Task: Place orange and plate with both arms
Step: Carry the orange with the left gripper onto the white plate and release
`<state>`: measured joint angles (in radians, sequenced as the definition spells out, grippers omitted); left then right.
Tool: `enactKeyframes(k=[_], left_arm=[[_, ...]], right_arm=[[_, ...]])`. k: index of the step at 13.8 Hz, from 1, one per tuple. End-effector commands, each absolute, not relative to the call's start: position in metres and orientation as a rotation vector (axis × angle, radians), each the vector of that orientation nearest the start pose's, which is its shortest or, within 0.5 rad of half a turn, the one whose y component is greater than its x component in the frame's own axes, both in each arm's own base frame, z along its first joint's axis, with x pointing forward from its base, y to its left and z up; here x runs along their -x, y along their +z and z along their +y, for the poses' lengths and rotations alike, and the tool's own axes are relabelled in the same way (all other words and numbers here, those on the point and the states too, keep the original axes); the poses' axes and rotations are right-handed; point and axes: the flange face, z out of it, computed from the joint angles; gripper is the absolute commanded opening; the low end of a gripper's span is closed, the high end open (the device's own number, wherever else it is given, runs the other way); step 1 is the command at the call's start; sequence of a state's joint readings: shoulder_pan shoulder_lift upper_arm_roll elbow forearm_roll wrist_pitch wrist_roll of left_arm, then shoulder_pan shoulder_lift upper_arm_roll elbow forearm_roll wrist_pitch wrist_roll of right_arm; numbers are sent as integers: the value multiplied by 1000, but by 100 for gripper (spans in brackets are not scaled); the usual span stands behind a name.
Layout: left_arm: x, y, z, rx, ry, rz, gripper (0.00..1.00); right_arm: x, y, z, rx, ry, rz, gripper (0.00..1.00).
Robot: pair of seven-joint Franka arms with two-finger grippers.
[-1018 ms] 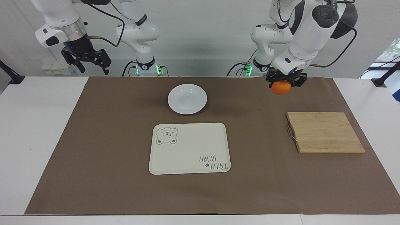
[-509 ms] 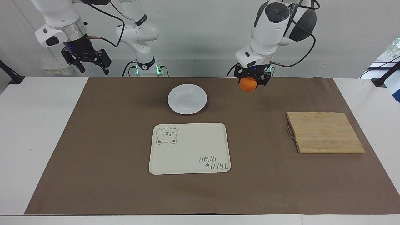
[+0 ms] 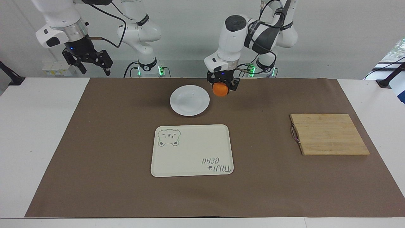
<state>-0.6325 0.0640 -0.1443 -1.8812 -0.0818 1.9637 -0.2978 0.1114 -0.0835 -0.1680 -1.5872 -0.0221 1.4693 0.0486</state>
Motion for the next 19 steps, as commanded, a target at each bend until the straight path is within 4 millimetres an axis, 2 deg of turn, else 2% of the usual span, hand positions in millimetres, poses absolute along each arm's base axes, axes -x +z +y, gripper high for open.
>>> enactKeyframes(k=[1, 4, 6, 9, 11, 12, 13, 14, 15, 19], left_arm=[[-397, 438, -443, 3168, 21, 709, 0], [-382, 400, -462, 3175, -23, 766, 0], [-383, 379, -466, 3179, -23, 762, 0], [-359, 353, -484, 3158, -13, 830, 0], [-345, 337, -493, 3174, -22, 797, 0], [-337, 335, -499, 3176, -22, 772, 0], [-336, 325, -500, 3167, -1, 759, 0], [-334, 325, -501, 3167, -8, 768, 0], [-323, 325, -509, 3156, -11, 806, 0], [-322, 318, -512, 3160, -25, 816, 0]], right_arm=[[-509, 652, -37, 3118, 67, 190, 100], [-509, 652, -37, 3118, 69, 190, 100], [-509, 652, -37, 3118, 69, 190, 100], [-509, 652, -37, 3118, 69, 190, 100], [-509, 652, -37, 3118, 69, 190, 100], [-509, 652, -38, 3118, 69, 192, 100], [-509, 652, -37, 3118, 69, 190, 100], [-509, 652, -38, 3118, 69, 192, 100], [-509, 652, -38, 3118, 69, 192, 100], [-509, 652, -38, 3118, 72, 192, 100]])
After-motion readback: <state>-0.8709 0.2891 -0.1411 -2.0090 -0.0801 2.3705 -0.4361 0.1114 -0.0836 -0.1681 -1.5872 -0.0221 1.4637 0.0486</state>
